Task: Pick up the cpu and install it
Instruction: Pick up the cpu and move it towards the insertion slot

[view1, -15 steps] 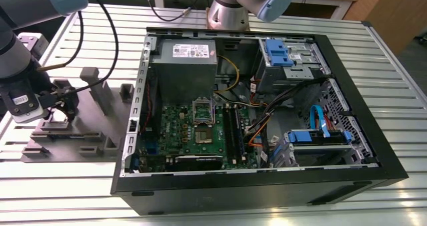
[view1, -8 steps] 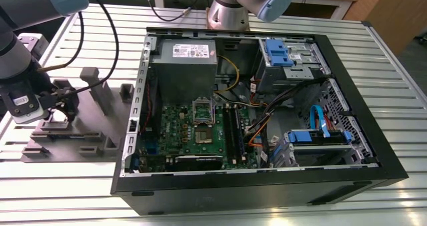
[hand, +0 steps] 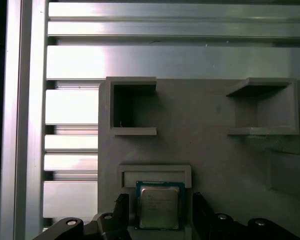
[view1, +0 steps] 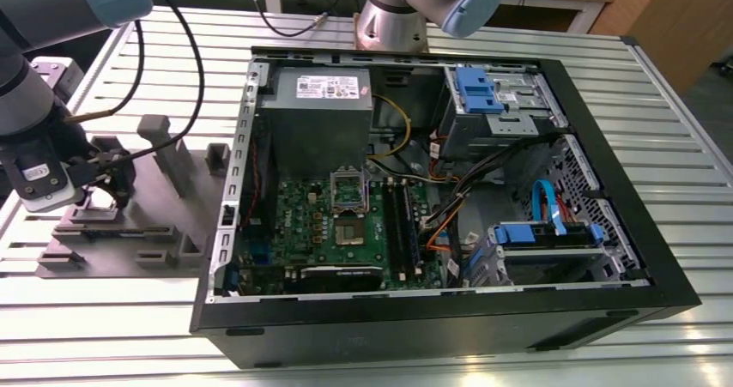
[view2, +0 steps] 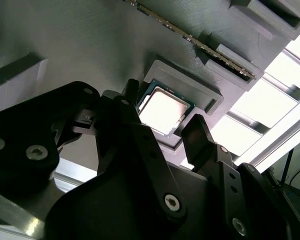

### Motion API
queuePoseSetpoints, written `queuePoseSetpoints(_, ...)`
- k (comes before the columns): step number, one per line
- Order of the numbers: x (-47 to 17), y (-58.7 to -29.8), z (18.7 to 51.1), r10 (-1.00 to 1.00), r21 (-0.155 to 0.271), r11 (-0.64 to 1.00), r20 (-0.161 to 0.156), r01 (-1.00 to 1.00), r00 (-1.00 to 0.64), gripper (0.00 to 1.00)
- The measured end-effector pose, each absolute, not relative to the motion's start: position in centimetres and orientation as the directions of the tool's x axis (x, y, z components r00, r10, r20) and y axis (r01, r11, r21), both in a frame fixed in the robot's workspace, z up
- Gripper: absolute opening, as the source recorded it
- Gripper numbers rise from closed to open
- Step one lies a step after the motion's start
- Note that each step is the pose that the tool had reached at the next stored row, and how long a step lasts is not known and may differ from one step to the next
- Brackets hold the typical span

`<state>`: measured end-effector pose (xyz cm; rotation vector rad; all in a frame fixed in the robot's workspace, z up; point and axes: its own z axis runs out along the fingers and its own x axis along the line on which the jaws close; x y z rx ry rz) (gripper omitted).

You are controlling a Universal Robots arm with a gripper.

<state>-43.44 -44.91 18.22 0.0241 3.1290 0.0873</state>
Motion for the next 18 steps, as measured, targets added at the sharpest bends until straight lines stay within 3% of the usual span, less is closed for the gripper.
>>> queuePoseSetpoints(2,-43.43,-44.91,18.22,0.016,0.056,0.998,-0.011,0.015,-1.000,0.61)
queuePoseSetpoints(5,-43.43,-44.91,18.23,0.016,0.056,0.998,-0.011,0.015,-1.000,0.48)
queuePoseSetpoints(18,-43.45,-44.92,18.33,0.016,0.064,0.998,-0.011,0.015,-1.000,0.47)
